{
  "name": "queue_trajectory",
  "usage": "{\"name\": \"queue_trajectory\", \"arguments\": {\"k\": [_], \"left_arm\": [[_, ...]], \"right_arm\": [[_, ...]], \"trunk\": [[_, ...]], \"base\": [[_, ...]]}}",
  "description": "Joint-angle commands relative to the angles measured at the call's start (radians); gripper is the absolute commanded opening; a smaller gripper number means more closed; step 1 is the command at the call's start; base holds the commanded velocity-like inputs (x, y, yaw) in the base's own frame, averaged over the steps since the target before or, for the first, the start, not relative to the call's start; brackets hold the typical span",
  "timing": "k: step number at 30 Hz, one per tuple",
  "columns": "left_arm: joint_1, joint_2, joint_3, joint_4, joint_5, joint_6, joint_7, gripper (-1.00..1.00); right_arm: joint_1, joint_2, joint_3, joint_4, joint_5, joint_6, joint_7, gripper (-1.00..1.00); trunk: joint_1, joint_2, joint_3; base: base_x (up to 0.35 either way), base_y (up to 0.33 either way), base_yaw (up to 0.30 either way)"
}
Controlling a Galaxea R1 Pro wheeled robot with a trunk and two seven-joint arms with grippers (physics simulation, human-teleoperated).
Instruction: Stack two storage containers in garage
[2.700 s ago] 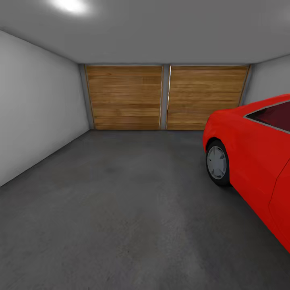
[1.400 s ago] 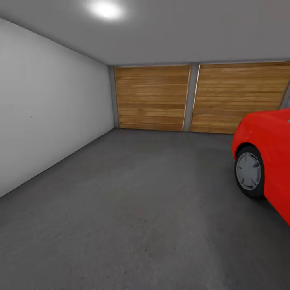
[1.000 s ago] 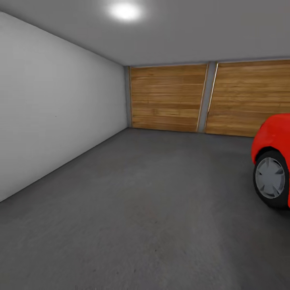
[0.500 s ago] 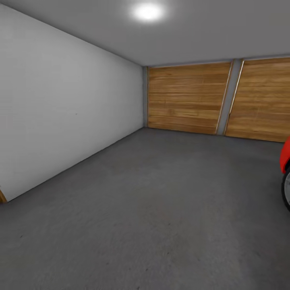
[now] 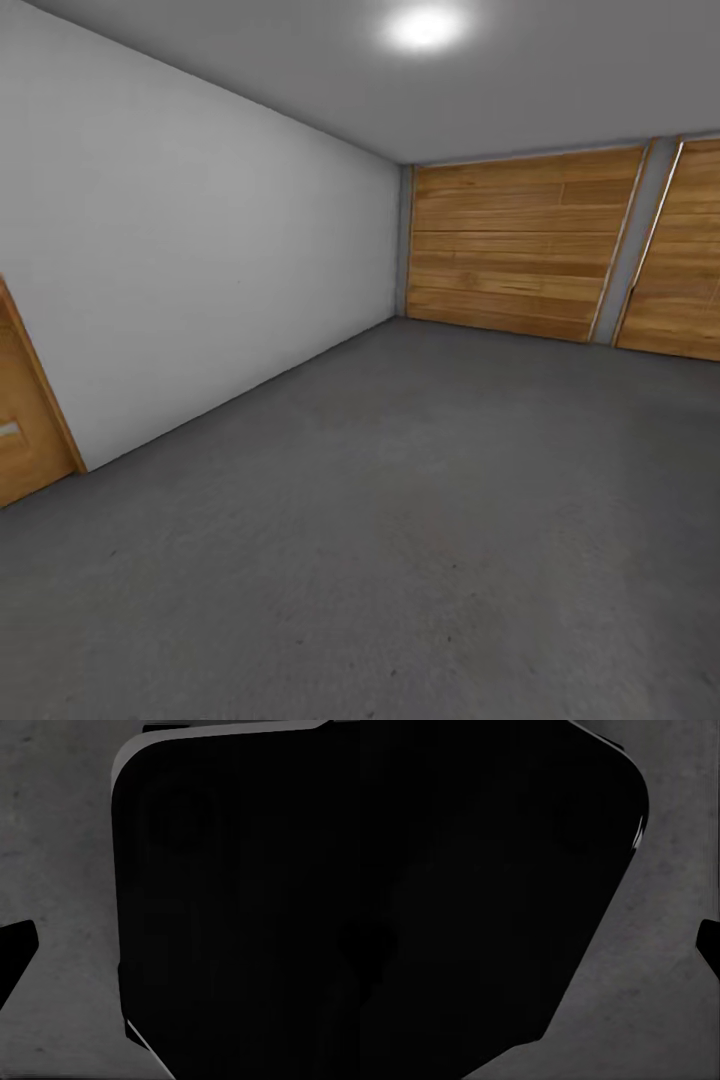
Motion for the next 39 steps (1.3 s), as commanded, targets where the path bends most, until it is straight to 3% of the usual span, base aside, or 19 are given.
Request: {"name": "queue_trajectory", "arguments": {"k": [1,39], "left_arm": [[0.000,0.000,0.000,0.000,0.000,-0.001,0.000,1.00],[0.000,-0.004,0.008,0.000,0.007,-0.001,0.000,1.00]], "right_arm": [[-0.001,0.000,0.007,0.001,-0.008,-0.003,-0.001,1.00],[-0.001,0.000,0.007,0.001,-0.008,-0.009,-0.001,1.00]], "trunk": [[0.000,0.000,-0.001],[0.000,0.000,-0.001]], "base": [[0.000,0.000,0.276],[0.000,0.000,0.276]]}}
